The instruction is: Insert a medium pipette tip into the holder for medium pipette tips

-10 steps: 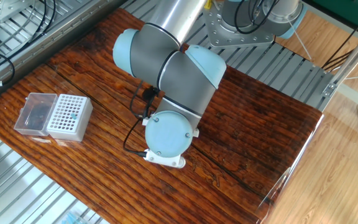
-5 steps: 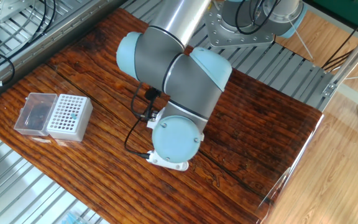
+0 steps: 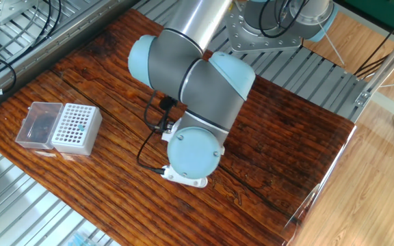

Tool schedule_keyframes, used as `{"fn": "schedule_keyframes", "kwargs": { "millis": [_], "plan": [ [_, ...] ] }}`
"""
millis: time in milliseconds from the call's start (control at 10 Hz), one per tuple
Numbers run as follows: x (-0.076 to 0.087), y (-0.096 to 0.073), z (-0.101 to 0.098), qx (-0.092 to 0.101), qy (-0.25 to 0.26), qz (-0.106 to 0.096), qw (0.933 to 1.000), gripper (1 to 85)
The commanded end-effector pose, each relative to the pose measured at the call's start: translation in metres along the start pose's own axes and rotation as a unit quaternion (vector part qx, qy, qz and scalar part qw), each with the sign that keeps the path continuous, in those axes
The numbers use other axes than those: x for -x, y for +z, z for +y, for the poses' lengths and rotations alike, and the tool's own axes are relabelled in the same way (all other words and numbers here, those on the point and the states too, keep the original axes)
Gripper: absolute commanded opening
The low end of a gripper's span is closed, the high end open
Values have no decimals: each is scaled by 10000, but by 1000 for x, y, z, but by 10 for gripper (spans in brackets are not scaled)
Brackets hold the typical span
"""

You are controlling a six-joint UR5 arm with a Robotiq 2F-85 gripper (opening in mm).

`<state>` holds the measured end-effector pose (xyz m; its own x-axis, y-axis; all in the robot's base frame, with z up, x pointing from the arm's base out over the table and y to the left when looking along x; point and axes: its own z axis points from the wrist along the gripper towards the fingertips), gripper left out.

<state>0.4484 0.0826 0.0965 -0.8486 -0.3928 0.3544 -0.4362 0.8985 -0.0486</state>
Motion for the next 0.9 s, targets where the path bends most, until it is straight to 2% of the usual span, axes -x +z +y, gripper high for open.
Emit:
{"fn": "schedule_keyframes", "kwargs": {
  "millis": [0, 100, 200, 300, 500, 700, 800],
  "plan": [
    [-5, -7, -2, -81, -18, -91, 9999, 10],
    [-2, -7, -5, -153, 22, -149, 9998, 10],
    [2, -7, 2, -11, 8, -213, 9998, 10],
    [5, -7, 5, 48, -8, -278, 9996, 10],
    [13, -8, -11, -249, 192, -438, 9985, 10],
    [15, -8, -10, -221, 213, -469, 9984, 10],
    [16, -14, -12, -179, 186, -481, 9985, 10]
  ]
}}
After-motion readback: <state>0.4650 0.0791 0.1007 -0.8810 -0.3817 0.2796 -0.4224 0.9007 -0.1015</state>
